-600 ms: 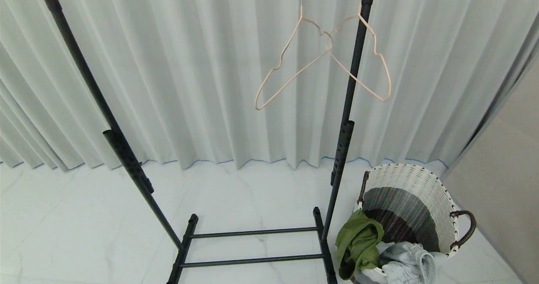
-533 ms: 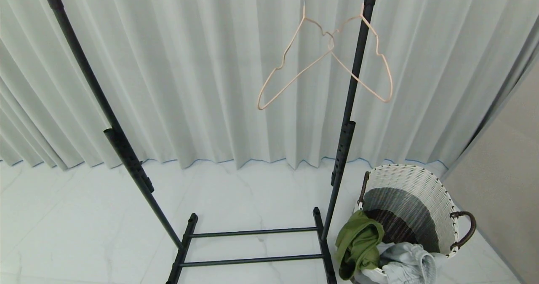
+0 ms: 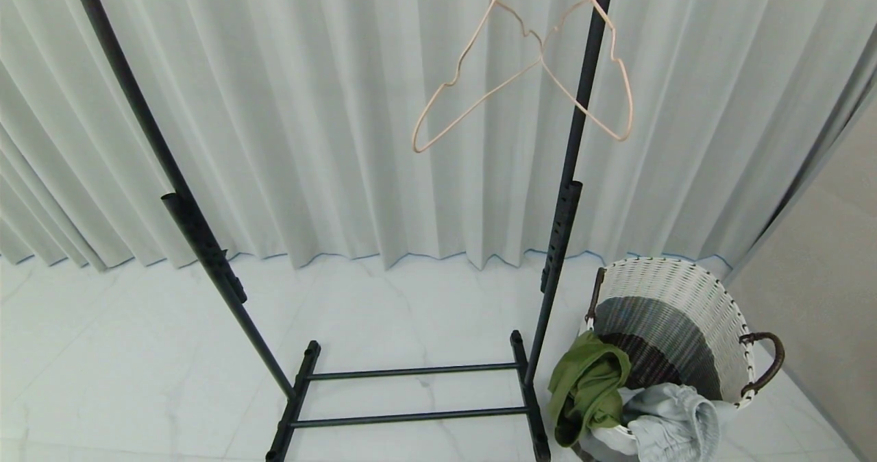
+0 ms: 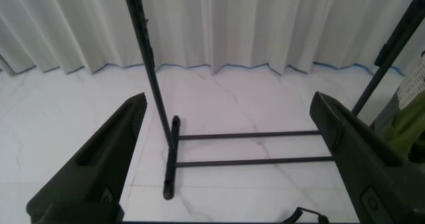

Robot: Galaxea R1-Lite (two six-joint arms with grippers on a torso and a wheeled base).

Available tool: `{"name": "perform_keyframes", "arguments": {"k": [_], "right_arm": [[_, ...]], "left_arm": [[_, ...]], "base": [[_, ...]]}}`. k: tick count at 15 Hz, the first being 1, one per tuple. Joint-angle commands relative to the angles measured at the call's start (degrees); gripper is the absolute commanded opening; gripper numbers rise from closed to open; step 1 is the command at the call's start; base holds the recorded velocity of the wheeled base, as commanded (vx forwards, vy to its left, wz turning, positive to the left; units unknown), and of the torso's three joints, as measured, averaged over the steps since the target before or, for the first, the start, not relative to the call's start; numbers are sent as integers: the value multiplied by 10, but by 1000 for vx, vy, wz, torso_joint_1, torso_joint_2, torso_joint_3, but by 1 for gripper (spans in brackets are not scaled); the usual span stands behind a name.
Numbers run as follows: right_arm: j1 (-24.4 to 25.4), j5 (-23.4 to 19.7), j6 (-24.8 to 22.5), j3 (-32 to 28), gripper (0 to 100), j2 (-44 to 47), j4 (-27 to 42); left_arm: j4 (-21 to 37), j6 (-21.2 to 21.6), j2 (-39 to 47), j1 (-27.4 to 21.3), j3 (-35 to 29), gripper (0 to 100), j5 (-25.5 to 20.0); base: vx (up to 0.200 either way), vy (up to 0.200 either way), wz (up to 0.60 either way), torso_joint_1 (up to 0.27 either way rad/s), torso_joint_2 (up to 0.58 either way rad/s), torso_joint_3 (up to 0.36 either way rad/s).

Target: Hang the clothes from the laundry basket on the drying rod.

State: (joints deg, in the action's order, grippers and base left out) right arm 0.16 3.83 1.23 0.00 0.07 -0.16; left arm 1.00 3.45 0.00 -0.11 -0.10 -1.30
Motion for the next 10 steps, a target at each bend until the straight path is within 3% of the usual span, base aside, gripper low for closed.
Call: {"name": "perform_keyframes", "arguments": {"k": [1, 6, 10], "right_arm": [[0, 0, 0, 0, 100, 0, -1], [0, 0, -6, 0, 100, 0, -1], [0, -4, -17, 0, 100, 0, -1]], "left_arm": [[0, 0, 0, 0, 0, 100, 0], [0, -11, 0, 0, 0, 100, 1], [0, -18, 0, 0, 0, 100, 2]], "base": [[0, 0, 0, -100, 276, 178], [200, 0, 0, -23, 65, 46], [0, 0, 0, 0, 0, 0]]}}
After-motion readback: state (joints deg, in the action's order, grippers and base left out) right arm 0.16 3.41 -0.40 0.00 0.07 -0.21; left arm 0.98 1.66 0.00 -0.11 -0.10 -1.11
